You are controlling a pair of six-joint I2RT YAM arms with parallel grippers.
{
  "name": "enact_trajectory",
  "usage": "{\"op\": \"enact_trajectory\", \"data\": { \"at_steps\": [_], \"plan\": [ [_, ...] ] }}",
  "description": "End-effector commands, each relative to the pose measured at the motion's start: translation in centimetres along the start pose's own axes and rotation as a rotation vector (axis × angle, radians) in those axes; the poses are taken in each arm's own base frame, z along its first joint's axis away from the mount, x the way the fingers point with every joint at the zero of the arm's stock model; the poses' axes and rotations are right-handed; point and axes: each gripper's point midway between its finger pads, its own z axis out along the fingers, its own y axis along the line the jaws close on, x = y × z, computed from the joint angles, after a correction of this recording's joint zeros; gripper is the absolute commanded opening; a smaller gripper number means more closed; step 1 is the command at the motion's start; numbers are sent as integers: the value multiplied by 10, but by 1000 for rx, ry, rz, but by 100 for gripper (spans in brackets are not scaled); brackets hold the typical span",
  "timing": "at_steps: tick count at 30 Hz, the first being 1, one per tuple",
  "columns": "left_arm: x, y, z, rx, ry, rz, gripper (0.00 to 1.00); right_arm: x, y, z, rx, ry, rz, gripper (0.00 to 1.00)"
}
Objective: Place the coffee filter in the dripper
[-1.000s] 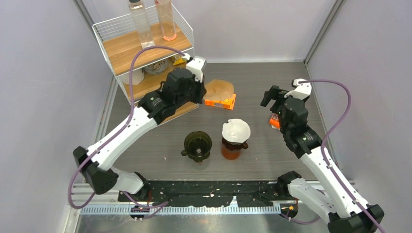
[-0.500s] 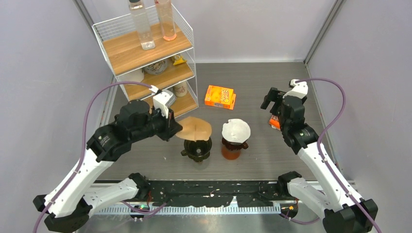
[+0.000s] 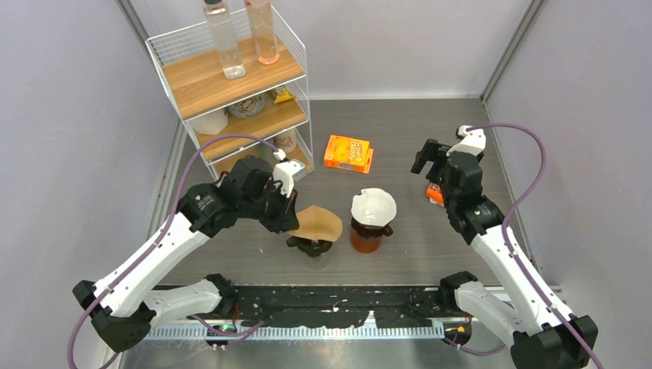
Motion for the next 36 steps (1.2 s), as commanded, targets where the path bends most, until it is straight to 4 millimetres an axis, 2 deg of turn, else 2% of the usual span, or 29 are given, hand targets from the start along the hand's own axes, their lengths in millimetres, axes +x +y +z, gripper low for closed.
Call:
{"op": "enact_trajectory", "data": {
  "at_steps": [1,8,18,20,24,26,30,36],
  "plan": [
    [-3,-2,-2,13,-4,21,2,-10,4,1,-19,-30,17,95],
    [-9,2,-7,-20,-17,20,36,-8,5,2,-22,-23,15,96],
    [-27,1,-38,-71,-98,41,71,-8,5,2,-23,-24,10,96],
    [-33,1,-45,-86,-123,42,75,-9,5,1,-23,-25,7,96],
    [-49,-1,-57,-97,-175,54,76,-9,3,0,-17,-31,5,96],
    [-57,-3,-58,-95,-186,55,72,-10,2,0,-15,-34,5,96],
    [-63,-17,-49,-17,-151,72,55,-10,0,-1,-4,-38,3,96],
    [-46,-28,-19,65,-37,123,28,-10,-1,0,-1,-36,-2,95]
  ]
}}
